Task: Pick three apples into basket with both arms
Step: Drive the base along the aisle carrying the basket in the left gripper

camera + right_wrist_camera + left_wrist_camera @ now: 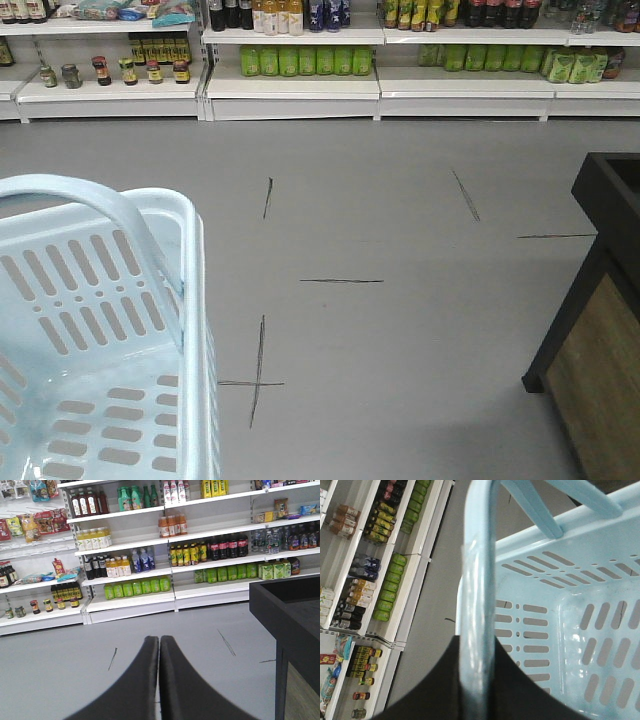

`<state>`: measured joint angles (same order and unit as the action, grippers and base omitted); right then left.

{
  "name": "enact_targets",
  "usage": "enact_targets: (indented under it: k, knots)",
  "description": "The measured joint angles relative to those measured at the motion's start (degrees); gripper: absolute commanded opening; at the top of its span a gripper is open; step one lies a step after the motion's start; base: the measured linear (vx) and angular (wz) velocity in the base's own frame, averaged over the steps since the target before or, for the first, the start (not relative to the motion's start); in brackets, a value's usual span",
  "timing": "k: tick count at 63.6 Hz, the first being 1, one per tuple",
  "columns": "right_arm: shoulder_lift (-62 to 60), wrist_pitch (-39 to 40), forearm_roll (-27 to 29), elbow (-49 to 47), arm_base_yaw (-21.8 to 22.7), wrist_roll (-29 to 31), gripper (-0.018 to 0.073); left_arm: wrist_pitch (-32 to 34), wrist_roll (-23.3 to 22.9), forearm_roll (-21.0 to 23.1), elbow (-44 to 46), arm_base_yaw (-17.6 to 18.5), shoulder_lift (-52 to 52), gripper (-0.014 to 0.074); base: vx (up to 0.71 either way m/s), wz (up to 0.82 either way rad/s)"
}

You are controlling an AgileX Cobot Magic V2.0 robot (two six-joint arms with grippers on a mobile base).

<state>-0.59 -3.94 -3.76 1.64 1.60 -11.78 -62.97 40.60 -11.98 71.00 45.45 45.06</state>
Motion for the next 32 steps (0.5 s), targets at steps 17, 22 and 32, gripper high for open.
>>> enact_targets:
  k: [17, 22, 32]
  knots:
    - [0.00, 0.00, 0.00, 0.00, 0.00, 0.00, -0.0009, 0.00, 0.00, 0.00, 0.00, 0.00, 0.00, -0.0008, 0.13, 0.00]
    - [0.00, 0.00, 0.00, 0.00, 0.00, 0.00, -0.0009, 0.00, 0.00, 0.00, 0.00, 0.00, 0.00, -0.0008, 0.13, 0.01]
    - [0.00, 0.00, 0.00, 0.00, 0.00, 0.00, -0.0009, 0.00, 0.00, 0.00, 0.00, 0.00, 0.00, -0.0008, 0.13, 0.02]
